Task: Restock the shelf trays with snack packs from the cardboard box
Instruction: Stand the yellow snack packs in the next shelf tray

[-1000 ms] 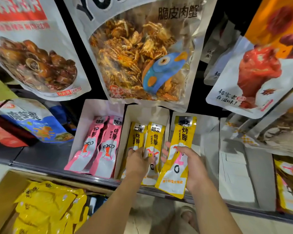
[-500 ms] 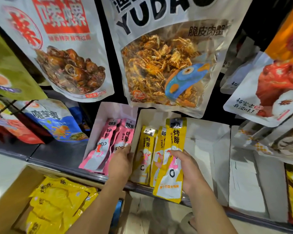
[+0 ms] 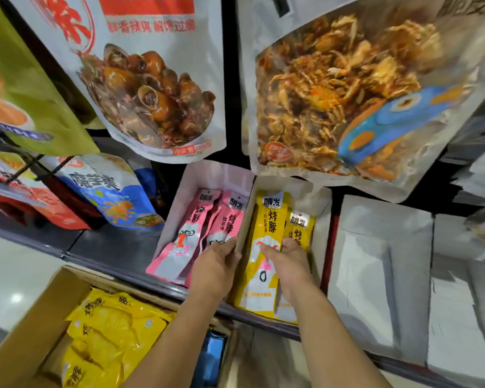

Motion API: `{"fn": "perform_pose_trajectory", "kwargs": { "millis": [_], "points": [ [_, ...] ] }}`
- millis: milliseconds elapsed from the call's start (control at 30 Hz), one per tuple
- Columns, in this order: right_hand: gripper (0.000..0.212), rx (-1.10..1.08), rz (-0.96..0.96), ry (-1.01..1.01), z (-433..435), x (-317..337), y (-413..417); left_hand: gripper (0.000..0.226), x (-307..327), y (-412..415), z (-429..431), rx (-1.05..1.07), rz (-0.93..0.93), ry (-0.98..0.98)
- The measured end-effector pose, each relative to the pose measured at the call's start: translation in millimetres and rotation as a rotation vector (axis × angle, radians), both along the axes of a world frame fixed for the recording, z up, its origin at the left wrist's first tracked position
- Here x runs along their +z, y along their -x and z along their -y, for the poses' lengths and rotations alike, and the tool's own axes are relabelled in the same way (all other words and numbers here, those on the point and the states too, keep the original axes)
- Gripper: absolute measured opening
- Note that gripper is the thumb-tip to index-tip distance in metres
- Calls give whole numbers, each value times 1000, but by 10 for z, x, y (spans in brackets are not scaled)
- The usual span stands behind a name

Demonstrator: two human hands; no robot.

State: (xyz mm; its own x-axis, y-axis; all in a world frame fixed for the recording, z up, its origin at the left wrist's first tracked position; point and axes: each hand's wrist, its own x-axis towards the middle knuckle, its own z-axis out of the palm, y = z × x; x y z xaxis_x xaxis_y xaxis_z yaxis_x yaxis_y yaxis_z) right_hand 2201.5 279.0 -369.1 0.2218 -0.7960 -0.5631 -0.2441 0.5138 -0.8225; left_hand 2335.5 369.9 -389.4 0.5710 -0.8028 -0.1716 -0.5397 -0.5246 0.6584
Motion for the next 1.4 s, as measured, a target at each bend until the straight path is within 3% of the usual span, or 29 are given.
{"fn": "perform_pose_trajectory", "kwargs": {
  "millis": [67, 233, 367, 600, 800, 900, 967, 1067, 1400],
  "points": [
    [56, 41, -96, 31, -15, -91, -85, 36, -29, -4, -4, -17, -24, 5],
    [39, 107, -342, 124, -70, -307, -201, 38, -61, 6, -14, 16, -39, 10],
    [71, 155, -445, 191, -93, -215, -209, 39, -26, 29, -28, 8, -41, -16],
    [68, 334, -518, 285, -264, 104, -110, 34, 236, 73, -192, -4, -34, -8],
    [54, 603, -743, 545, -517, 538, -61, 40, 641, 85, -534, -58, 395, -167],
    [47, 710, -793, 674, -727, 708, -106, 59, 766, 41, -831, -102, 458, -275],
    [51, 772, -798, 722, -870, 777, -140, 53, 807, -9, -1046, -85, 491, -323],
    [57, 885, -803, 781, -1138, 851, -195, 46, 893, -63, -1404, -18, 497, -341],
    [62, 1150, -787, 977, -1933, 813, -692, 53, 953, -441, -2487, 116, 377, -550]
  ]
}}
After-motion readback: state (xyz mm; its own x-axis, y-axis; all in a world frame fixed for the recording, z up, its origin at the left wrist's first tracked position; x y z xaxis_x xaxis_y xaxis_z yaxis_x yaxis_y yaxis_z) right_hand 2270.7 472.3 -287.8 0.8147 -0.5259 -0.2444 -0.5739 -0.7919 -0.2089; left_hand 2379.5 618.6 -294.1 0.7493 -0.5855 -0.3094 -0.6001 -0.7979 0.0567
